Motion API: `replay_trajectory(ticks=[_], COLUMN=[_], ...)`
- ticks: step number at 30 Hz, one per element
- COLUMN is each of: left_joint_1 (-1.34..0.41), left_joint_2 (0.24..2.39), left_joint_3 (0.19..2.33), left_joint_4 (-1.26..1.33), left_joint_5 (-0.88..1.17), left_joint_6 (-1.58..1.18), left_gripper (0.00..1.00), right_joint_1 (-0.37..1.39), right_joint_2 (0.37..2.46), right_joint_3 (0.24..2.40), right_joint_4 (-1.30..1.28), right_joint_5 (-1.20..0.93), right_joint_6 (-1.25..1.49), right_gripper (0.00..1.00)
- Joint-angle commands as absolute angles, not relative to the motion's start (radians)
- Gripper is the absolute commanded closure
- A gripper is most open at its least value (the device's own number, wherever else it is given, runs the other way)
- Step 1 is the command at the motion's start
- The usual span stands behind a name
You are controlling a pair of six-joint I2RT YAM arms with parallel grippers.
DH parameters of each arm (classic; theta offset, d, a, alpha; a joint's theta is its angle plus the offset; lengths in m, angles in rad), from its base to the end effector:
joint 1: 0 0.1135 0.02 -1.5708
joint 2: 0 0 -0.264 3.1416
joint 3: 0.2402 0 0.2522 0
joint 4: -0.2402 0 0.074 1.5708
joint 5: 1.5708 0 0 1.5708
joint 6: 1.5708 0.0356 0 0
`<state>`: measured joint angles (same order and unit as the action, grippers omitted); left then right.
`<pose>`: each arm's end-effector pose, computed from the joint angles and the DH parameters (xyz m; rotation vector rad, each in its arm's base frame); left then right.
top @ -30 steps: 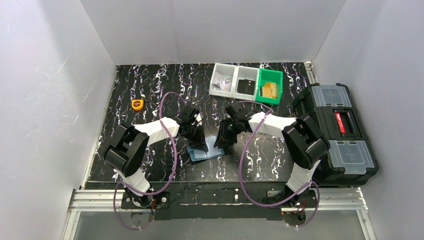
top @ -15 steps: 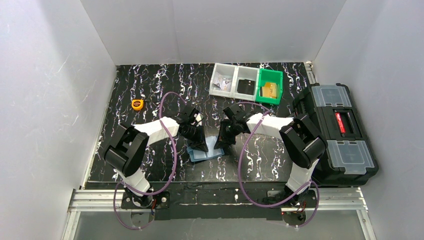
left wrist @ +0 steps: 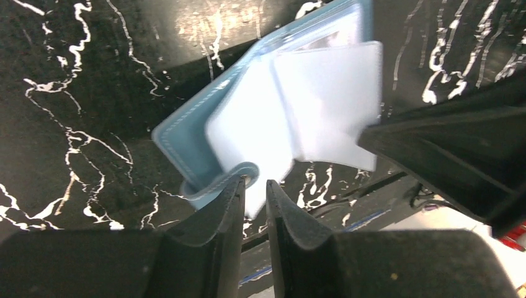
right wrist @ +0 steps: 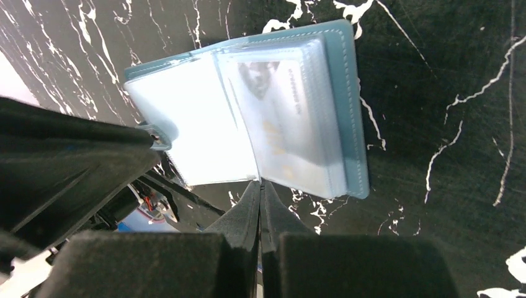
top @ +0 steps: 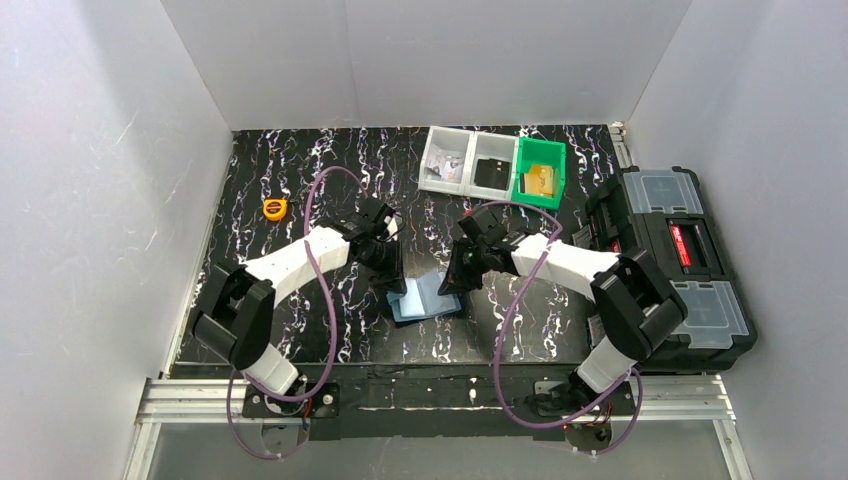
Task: Take the credit cards out of the card holder
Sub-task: Remove the credit card from the card holder.
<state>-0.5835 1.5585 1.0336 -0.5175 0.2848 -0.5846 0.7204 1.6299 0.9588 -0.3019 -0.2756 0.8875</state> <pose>0.2560 -0.1810 0.2132 0.1056 2.7605 -0.7420 0.2384 0.2221 0.1822 0.1139 2.7857 0.8861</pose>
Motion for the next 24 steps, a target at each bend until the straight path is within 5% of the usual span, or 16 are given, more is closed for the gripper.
replay_trajectory(ticks=[1, 15, 24], left_joint_1=[-0.577, -0.575, -0.572], left_joint_2=[1.584, 1.648, 1.584], left_joint_3=[1.048, 1.081, 1.125], left_joint_4=[-0.583, -0.603, -0.721], left_joint_5=[0.236, 0.192, 0.102], left_joint_6=[-0.558, -0.545, -0.511], left_gripper=[0.84, 1.00, 0.93], right_joint_1=[0.728, 0.815, 0.842], right_joint_2=[1.574, 1.730, 1.862], right_joint_3=[0.972, 1.135, 1.228], right_joint_4=[-0.350, -0.308, -0.319], right_joint_5=[-0.229, -0.312, -0.325], right_joint_6=[0.878, 0.884, 0.890], right_gripper=[0.99, 0.99, 0.93])
